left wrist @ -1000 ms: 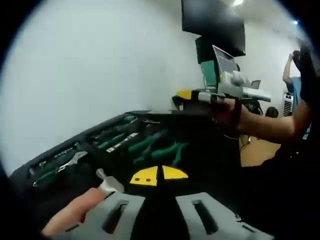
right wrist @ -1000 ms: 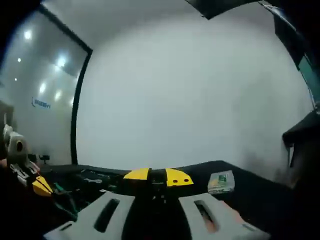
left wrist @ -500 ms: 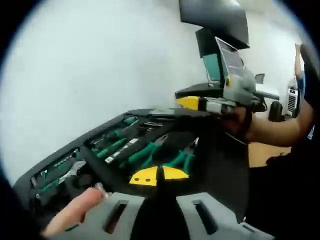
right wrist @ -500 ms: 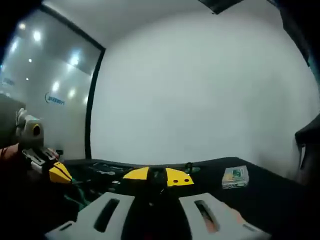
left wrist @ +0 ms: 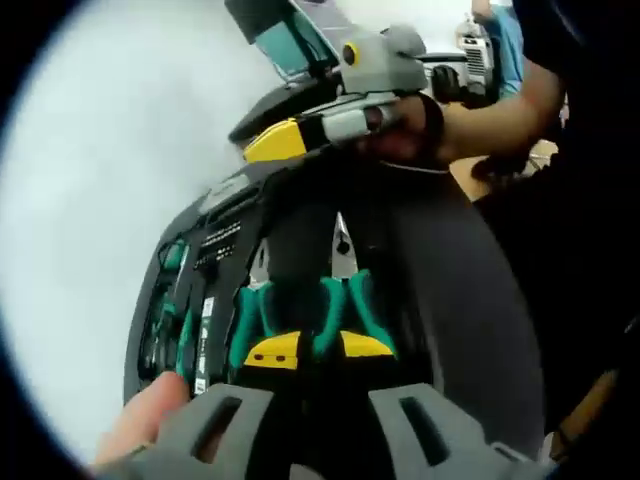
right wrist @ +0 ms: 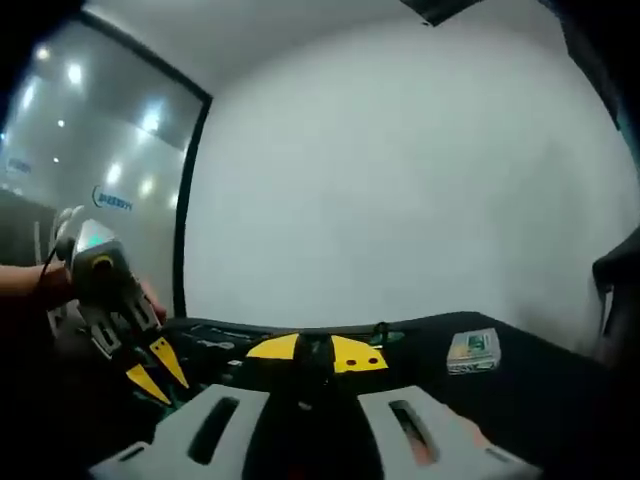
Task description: Pick up the tools and put them into their designated positions in the toolbox.
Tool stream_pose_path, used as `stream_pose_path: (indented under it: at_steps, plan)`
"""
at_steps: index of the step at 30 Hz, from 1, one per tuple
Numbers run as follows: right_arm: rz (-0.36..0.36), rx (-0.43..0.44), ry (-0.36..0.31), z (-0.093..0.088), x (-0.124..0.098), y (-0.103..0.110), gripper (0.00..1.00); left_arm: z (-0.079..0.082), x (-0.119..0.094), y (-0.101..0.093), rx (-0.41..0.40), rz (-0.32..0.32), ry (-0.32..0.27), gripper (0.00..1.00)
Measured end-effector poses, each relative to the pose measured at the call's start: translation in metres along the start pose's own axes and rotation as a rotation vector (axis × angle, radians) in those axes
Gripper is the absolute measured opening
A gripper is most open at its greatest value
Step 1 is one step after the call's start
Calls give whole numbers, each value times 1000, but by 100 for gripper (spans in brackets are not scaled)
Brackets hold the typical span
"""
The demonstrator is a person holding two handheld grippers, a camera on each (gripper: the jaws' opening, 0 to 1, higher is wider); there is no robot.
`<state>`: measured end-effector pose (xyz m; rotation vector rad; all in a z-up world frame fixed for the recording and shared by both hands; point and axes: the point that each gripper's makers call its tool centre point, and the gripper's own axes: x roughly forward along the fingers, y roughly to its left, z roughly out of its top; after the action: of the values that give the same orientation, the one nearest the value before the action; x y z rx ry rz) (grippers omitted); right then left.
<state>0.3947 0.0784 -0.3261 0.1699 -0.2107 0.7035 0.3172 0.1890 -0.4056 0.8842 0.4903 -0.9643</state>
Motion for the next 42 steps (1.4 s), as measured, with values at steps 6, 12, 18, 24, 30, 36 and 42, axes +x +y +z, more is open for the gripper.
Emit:
stream_pose_path:
  at_steps: [6, 12, 18, 24, 30, 36, 42]
  plan:
    - [24, -4, 1, -2, 3, 4, 8, 2, -2, -2, -29, 11, -33, 5]
    - [38, -4, 7, -3, 4, 6, 8, 4, -3, 0, -112, -15, -107, 3]
    - [47, -1, 9, -4, 5, 8, 8, 14, 1, 6, -150, 17, -146, 0]
    - [50, 7, 15, -6, 5, 7, 8, 17, -11, 3, -111, -18, -165, 0]
    - [62, -10, 14, -6, 5, 10, 8, 14, -6, -5, -105, -47, -207, 4]
    - [59, -3, 17, -7, 5, 8, 8, 13, -13, -14, -119, -165, -261, 22]
    - [67, -15, 18, -8, 6, 9, 8, 4, -1, -10, -95, -157, -209, 15]
